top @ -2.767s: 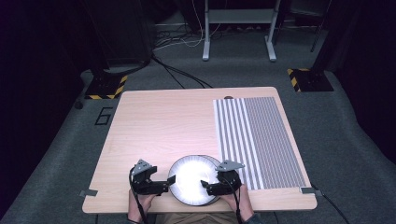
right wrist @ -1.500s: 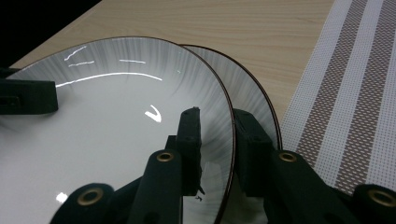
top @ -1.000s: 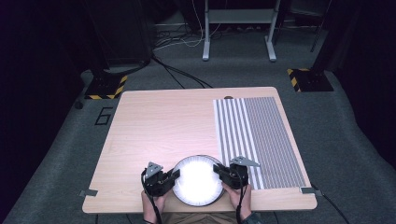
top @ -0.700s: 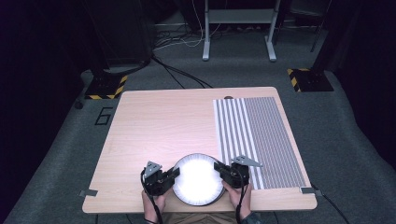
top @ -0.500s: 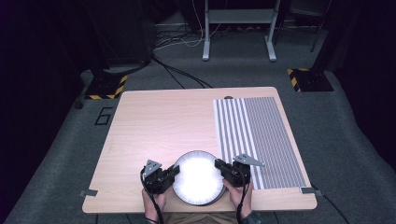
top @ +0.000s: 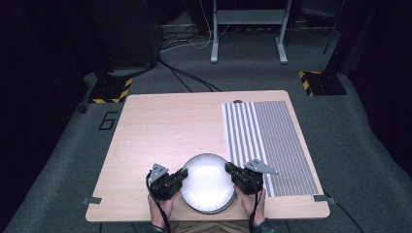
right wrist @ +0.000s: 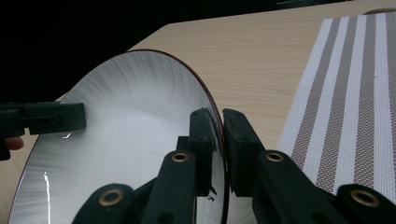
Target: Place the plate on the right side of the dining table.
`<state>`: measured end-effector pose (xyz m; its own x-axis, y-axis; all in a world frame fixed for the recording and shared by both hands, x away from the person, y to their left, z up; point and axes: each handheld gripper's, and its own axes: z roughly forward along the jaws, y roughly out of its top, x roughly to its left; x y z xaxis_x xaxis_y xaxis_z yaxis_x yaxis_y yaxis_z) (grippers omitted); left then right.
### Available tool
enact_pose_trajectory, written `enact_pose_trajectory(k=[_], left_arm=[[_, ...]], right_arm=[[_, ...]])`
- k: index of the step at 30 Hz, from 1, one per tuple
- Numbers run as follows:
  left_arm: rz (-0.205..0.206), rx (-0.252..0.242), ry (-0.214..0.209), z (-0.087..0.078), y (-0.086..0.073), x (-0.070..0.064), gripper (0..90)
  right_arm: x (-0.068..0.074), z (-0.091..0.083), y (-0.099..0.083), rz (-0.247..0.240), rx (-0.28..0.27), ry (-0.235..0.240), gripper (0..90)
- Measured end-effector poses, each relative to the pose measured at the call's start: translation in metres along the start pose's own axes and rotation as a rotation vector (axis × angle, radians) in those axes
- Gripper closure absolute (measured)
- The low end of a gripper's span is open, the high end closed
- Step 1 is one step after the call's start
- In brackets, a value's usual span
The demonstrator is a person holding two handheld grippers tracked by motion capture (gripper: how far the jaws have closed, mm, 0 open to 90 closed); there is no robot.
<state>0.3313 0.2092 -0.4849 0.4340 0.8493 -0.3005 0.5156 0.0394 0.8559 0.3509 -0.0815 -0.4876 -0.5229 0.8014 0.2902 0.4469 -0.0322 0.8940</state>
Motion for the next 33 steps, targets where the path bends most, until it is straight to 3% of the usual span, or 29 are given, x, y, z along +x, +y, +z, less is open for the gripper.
enact_pose_trajectory(k=[9,33], left_arm=[[-0.002,-0.009,-0.011,-0.002,0.002,-0.002,80.4],[0.032,-0.028,-0.029,0.002,0.020,-0.017,80.3]], right_arm=[[0.007,-0.006,0.004,-0.049,-0.030,-0.024,81.3],[0.003,-0.023,0.017,-0.074,-0.066,-0.039,80.8]])
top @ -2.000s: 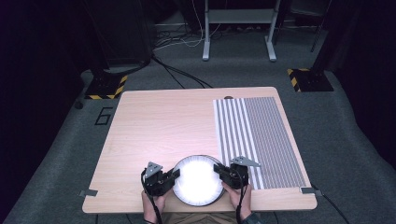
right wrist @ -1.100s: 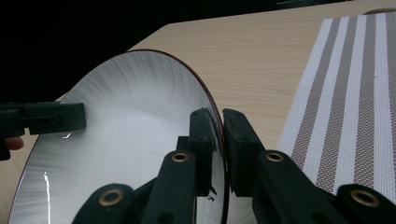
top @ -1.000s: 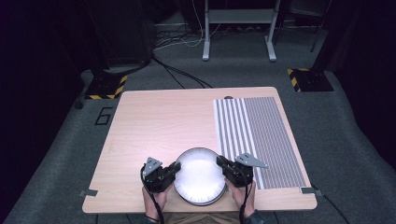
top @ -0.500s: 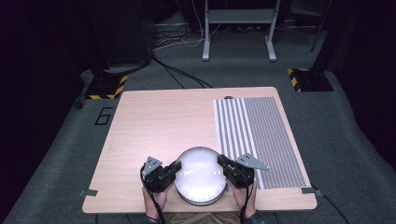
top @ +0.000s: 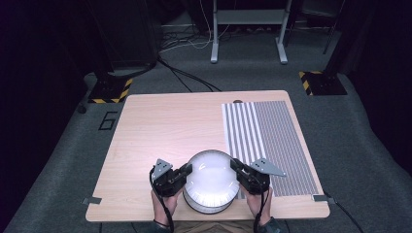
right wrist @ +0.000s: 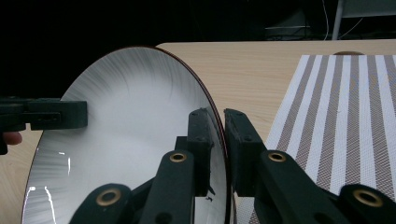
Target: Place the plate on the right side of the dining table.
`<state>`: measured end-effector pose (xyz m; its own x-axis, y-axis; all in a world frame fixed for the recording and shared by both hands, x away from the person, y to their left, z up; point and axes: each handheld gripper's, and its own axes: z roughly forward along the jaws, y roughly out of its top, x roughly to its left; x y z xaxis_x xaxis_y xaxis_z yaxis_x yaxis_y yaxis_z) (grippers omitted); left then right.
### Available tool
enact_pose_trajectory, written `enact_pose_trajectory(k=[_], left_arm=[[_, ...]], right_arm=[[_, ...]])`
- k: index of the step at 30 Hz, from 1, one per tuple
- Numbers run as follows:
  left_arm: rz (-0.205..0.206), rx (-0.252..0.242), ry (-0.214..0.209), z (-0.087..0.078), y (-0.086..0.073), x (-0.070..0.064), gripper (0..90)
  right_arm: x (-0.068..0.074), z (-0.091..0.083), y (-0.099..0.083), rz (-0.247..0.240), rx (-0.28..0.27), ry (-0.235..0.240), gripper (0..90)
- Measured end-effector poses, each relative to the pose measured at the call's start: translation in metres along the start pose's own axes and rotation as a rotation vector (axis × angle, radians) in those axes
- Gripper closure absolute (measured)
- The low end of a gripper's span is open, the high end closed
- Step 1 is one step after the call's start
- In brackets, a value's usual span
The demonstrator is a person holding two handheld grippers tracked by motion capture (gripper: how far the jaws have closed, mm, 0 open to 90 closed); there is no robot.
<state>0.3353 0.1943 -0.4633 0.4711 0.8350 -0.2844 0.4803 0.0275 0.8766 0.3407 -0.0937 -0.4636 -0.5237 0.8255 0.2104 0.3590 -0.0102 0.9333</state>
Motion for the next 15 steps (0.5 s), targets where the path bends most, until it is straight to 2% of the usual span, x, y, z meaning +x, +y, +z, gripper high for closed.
enact_pose_trajectory(k=[15], left_arm=[[0.032,0.011,-0.020,0.010,0.014,-0.012,80.4]], right_arm=[[-0.010,-0.010,0.009,0.002,-0.002,-0.023,80.8]])
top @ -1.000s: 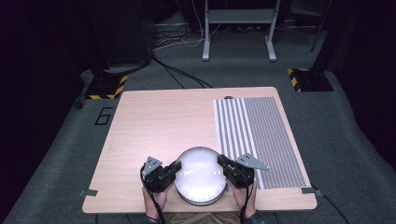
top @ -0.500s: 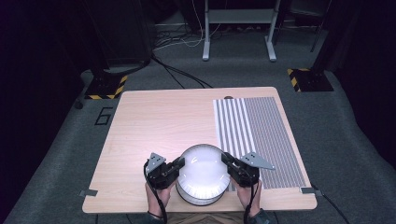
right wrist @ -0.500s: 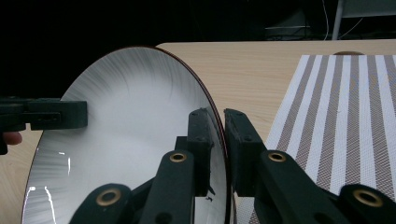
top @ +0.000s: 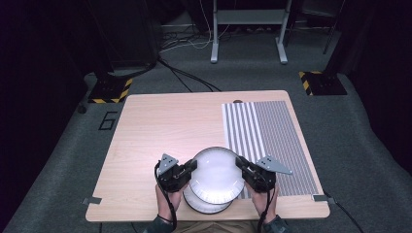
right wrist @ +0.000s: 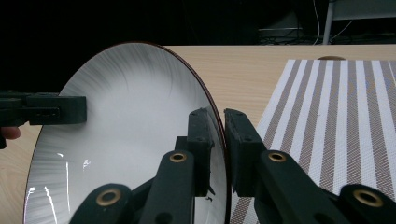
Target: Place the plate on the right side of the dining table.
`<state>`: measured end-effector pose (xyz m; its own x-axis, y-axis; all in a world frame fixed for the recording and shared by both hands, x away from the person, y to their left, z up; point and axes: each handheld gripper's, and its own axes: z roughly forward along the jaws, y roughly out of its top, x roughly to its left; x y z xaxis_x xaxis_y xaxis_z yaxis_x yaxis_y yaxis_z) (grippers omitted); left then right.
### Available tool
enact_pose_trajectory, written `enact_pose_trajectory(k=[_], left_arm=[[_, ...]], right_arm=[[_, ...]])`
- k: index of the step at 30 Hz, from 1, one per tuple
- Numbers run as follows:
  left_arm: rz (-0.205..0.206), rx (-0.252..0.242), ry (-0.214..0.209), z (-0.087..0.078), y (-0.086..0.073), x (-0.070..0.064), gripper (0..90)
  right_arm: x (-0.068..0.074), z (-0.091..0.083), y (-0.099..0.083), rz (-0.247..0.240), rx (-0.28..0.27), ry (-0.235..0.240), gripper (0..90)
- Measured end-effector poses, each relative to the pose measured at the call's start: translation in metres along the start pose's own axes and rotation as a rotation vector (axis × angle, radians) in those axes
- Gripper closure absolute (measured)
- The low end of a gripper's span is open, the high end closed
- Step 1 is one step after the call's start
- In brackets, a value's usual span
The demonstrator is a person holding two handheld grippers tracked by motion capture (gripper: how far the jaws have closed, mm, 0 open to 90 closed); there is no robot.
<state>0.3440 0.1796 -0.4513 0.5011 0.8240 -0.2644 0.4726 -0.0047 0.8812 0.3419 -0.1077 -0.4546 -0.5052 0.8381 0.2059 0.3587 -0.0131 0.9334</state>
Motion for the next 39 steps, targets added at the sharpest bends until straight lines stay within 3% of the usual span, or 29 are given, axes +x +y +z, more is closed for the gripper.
enact_pose_trajectory(k=[30,39], left_arm=[[0.041,0.011,-0.045,0.020,0.022,-0.018,80.9],[0.068,0.020,-0.061,0.034,0.029,-0.028,81.2]], right_arm=[[-0.020,-0.016,0.011,0.023,-0.019,-0.040,80.4],[-0.035,-0.023,0.009,0.074,-0.036,-0.062,80.1]])
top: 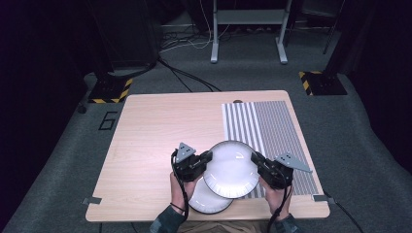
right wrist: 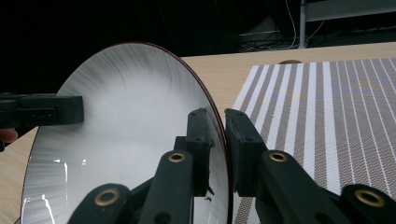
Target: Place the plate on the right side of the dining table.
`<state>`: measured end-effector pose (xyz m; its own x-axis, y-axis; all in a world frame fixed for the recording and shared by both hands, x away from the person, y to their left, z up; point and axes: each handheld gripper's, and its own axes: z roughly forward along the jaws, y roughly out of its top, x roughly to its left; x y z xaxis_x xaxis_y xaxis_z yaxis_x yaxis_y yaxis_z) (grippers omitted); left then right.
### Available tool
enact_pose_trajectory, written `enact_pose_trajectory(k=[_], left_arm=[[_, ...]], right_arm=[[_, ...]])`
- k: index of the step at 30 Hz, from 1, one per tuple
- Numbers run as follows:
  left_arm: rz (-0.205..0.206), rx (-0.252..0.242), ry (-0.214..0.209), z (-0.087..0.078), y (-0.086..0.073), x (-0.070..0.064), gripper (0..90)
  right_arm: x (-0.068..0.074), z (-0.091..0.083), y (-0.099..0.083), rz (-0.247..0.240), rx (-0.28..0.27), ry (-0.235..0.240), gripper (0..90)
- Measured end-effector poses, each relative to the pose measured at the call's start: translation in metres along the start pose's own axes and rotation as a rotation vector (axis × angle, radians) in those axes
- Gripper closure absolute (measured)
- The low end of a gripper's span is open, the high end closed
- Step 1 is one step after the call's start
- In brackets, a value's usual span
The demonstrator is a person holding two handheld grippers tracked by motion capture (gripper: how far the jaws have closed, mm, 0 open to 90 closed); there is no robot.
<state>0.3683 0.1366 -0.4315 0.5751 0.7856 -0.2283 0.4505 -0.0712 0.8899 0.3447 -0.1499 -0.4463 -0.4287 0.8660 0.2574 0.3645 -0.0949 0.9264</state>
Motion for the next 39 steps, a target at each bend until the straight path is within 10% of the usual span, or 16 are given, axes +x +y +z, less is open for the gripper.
enact_pose_trajectory(k=[39], left_arm=[[0.049,0.030,-0.057,0.034,0.018,-0.018,81.2]], right_arm=[[-0.028,-0.017,0.007,0.005,-0.020,-0.058,79.9]])
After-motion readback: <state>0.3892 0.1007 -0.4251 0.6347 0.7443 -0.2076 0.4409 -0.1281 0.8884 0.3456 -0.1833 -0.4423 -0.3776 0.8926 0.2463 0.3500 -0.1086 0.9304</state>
